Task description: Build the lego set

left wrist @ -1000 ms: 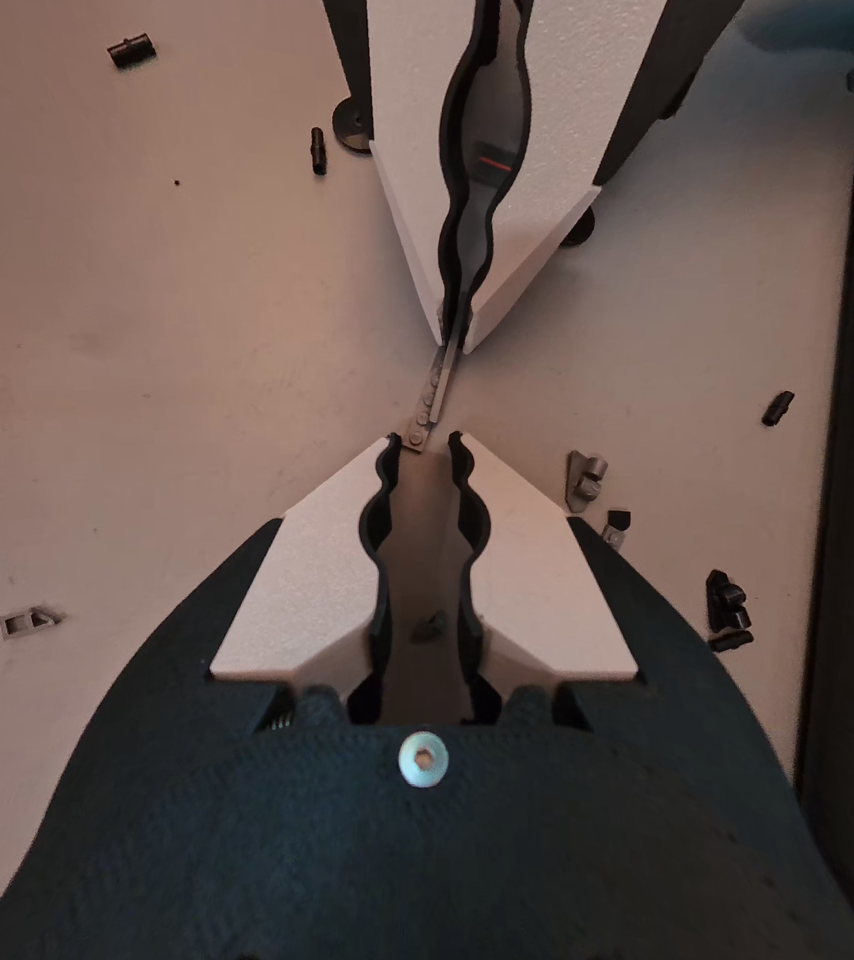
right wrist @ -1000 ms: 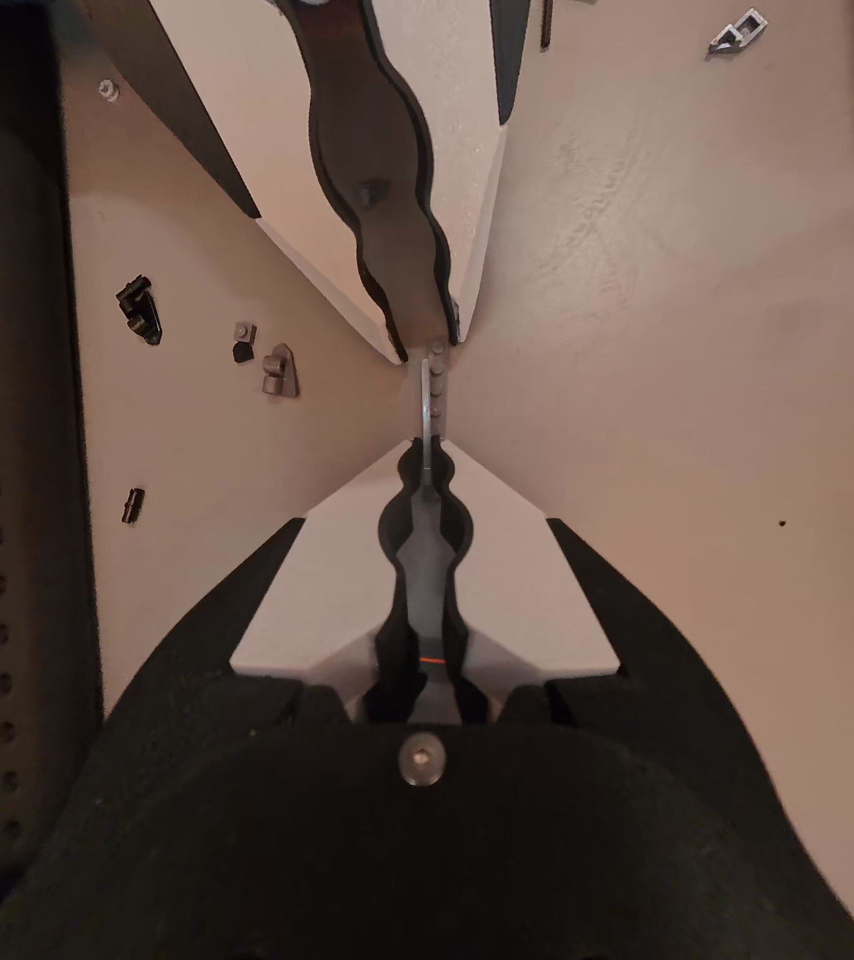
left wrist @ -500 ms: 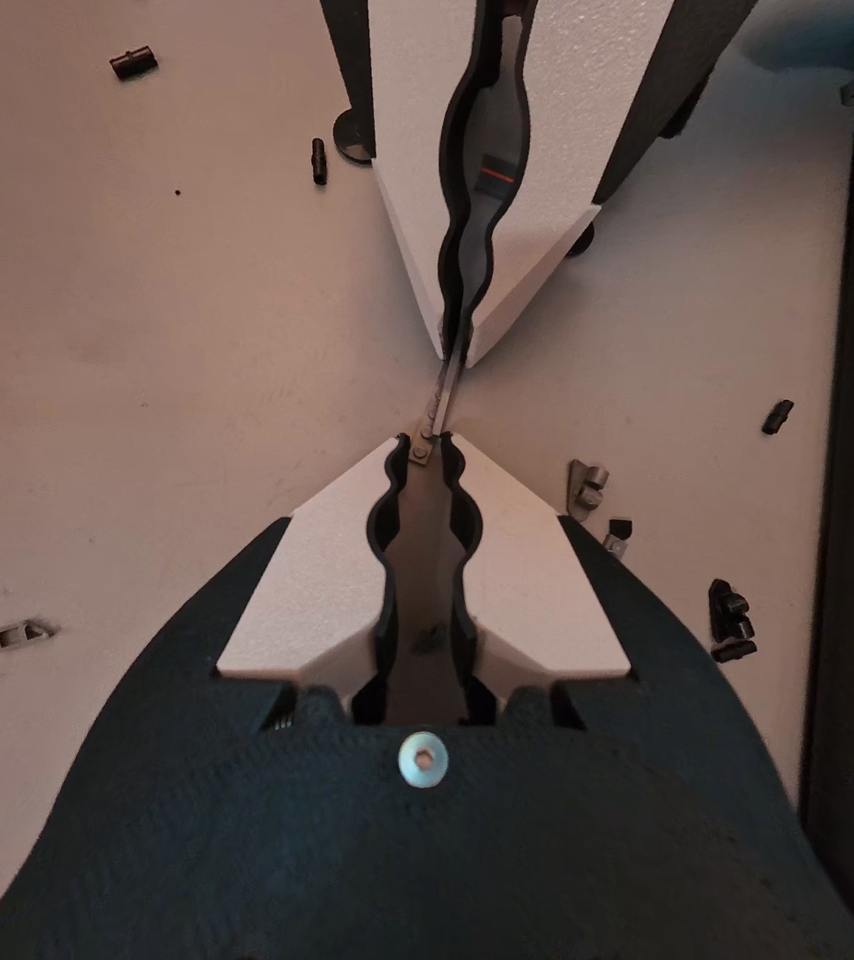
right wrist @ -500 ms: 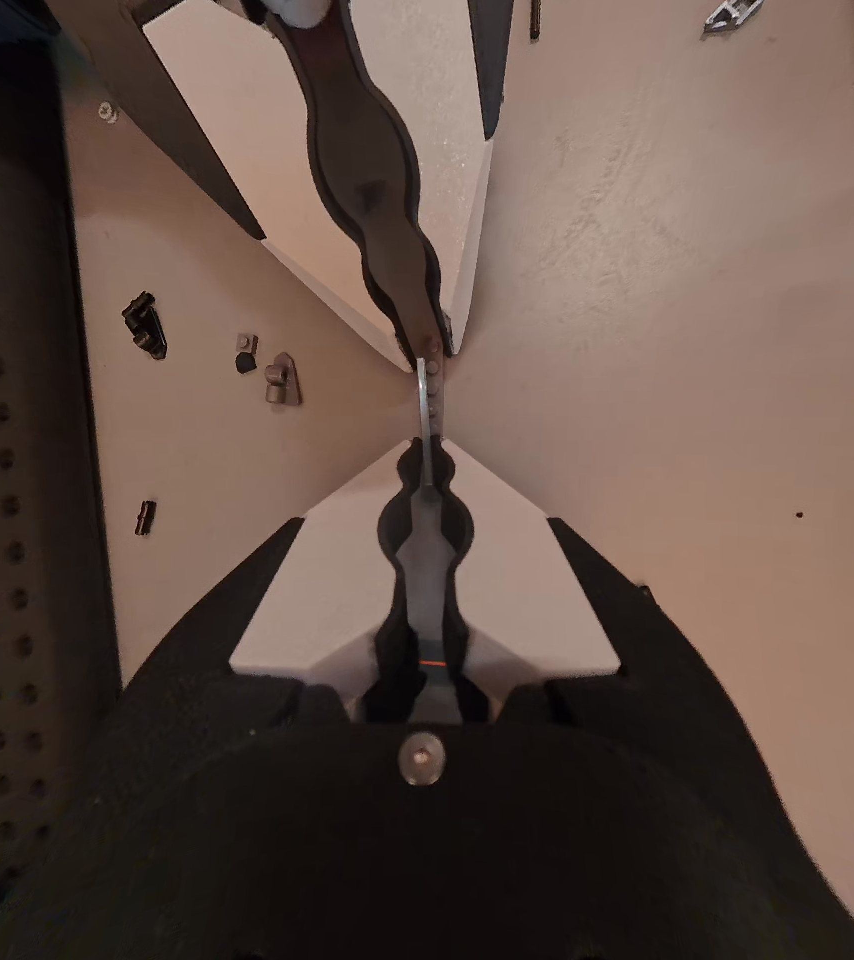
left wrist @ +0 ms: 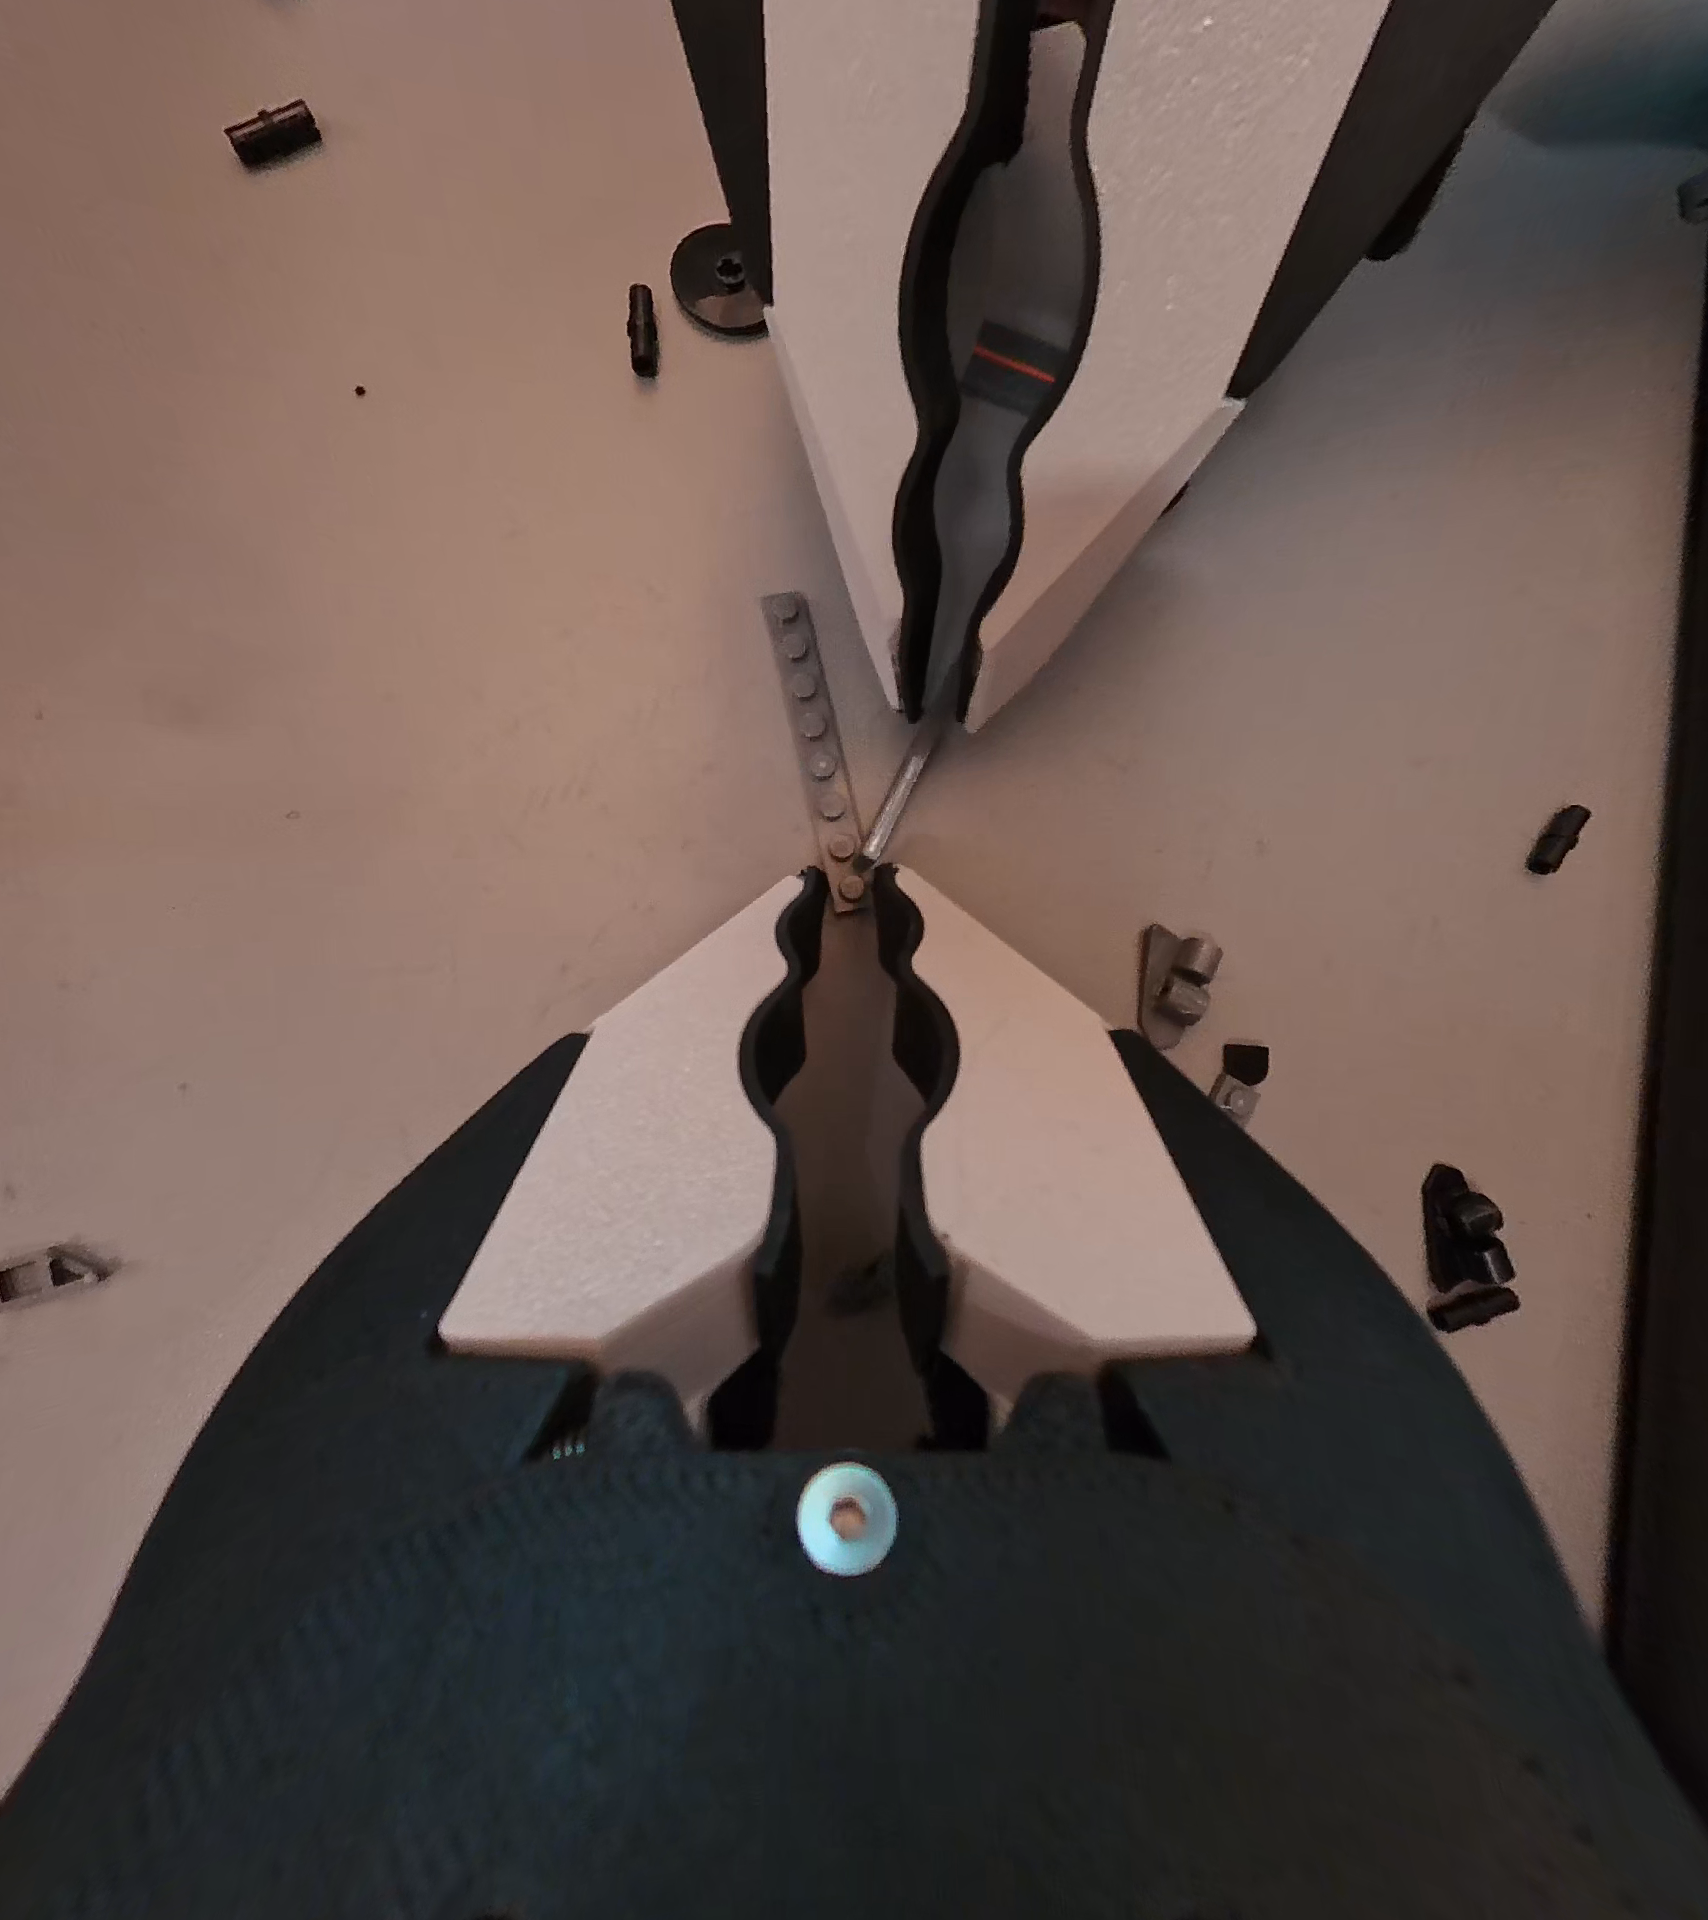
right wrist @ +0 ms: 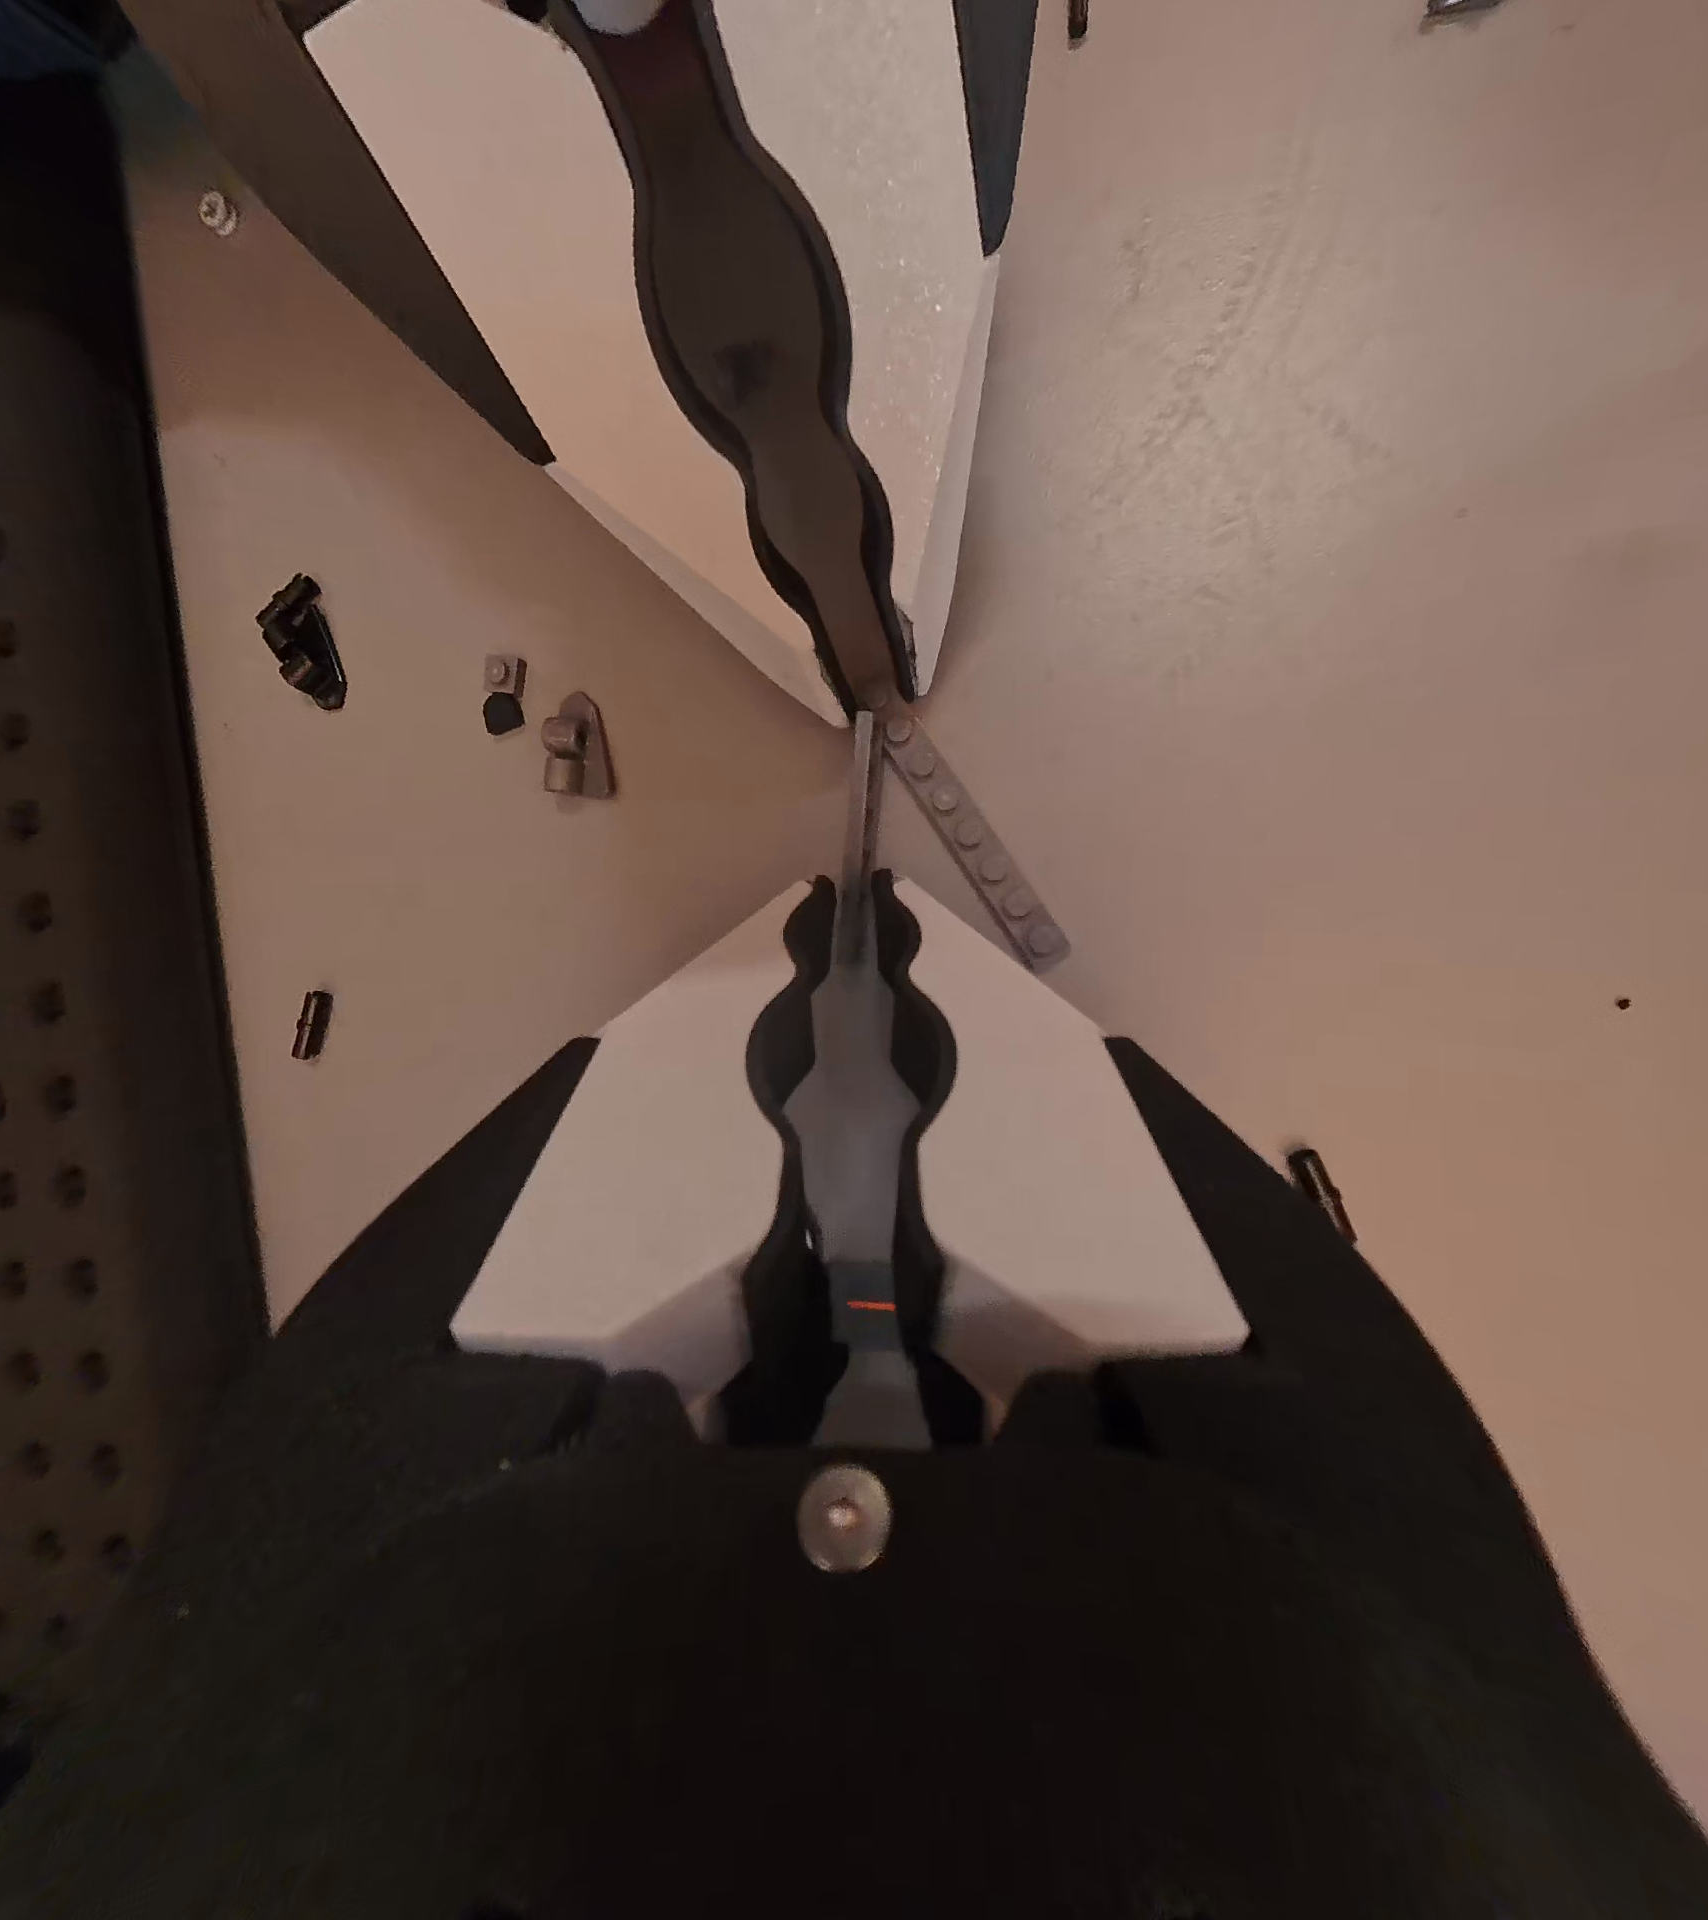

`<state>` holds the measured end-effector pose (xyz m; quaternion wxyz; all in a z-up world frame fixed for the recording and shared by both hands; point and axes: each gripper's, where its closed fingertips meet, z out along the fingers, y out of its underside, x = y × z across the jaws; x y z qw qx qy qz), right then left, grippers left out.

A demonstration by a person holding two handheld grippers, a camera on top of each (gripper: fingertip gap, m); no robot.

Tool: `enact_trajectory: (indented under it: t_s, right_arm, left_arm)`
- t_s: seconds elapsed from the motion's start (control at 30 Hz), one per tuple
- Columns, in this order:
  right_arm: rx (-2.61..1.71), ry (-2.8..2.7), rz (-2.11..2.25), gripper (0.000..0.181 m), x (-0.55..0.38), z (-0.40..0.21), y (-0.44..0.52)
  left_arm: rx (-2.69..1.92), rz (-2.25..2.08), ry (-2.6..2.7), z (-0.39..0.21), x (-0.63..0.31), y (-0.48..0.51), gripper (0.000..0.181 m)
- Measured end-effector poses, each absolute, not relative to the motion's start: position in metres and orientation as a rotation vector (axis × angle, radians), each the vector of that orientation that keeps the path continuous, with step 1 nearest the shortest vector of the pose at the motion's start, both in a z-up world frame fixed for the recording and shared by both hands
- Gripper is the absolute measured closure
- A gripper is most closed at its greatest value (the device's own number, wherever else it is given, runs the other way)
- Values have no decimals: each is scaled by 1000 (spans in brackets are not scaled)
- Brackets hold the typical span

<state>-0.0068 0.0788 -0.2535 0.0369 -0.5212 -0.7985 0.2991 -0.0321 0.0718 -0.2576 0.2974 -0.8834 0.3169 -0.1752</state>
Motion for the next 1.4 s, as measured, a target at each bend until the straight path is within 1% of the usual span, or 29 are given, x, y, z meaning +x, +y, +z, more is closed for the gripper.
enact_trajectory:
  t_s: [0.33,0.4,0.5,0.87,0.97,1.1,1.4]
  right_arm:
    - [-1545,-2478,810,175,-6,-259,82]
    - [-1530,-2479,795,180,-6,-259,83]
    - [-1519,-2468,800,180,-7,-257,85]
    - [-1499,-2484,775,180,-5,-258,86]
    - [-1484,-2486,765,181,-5,-257,86]
    - [-1469,-2481,756,180,-6,-255,87]
    - [-1444,-2501,706,180,-5,-258,88]
  left_arm:
    - [-2347,-458,840,-258,-33,73,175]
    - [-2346,-457,840,-258,-33,73,175]
    - [-2346,-450,847,-258,-33,73,175]
    - [-2316,-347,908,-258,-30,77,155]
    - [-2303,-324,921,-259,-28,80,155]
    - [-2283,-304,949,-259,-26,82,162]
    - [-2235,-307,1029,-259,-17,79,169]
